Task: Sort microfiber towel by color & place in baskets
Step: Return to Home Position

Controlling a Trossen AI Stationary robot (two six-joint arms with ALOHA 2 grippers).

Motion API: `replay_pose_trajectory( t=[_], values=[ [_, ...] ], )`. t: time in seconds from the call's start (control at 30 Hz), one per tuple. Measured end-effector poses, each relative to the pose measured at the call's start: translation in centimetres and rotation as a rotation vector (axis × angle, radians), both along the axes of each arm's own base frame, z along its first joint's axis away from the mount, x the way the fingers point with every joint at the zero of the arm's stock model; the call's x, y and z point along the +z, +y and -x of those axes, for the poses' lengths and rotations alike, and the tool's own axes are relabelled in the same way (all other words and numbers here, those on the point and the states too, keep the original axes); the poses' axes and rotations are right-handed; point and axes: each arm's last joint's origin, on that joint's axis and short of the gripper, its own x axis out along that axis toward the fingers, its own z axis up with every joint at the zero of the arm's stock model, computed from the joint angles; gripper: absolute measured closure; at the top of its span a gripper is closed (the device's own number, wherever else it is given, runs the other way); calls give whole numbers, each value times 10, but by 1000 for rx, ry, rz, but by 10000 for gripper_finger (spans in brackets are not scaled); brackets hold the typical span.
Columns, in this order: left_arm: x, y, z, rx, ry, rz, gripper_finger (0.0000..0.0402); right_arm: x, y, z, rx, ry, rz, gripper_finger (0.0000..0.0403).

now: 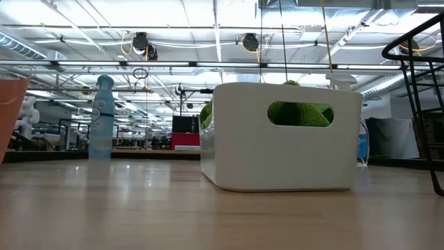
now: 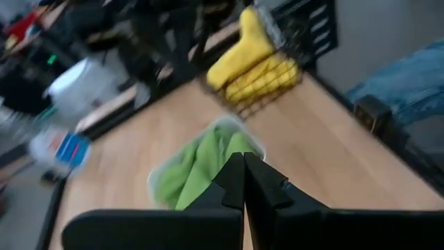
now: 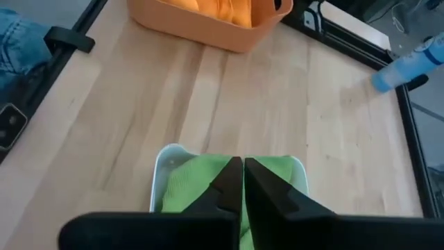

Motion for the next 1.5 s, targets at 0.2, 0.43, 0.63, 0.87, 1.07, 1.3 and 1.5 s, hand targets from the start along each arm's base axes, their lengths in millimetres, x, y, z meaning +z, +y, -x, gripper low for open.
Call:
replay_pose_trajectory(
  t=[0.2, 0.43, 0.63, 0.87, 1.07, 1.3, 1.5],
  values=[
    [-12, 25, -12, -66, -62, 9, 400, -15, -14, 31, 13, -61, -47, 400],
    [-34, 66, 1, -97, -138, 136, 401, -43, -47, 82, 92, -250, -195, 402],
    [-52, 98, 22, -14, -187, 201, 401, -74, -81, 120, 153, -414, -258, 402],
    [-65, 124, 50, 45, -262, 245, 401, -102, -115, 151, 143, -518, -289, 402],
    [-78, 137, 67, 27, -296, 310, 401, -115, -131, 167, 171, -564, -319, 403],
    [-109, 146, 76, 44, -285, 355, 401, -126, -140, 173, 167, -572, -327, 403],
    [-127, 150, 81, 37, -290, 395, 401, -133, -142, 173, 192, -576, -345, 403]
  ],
)
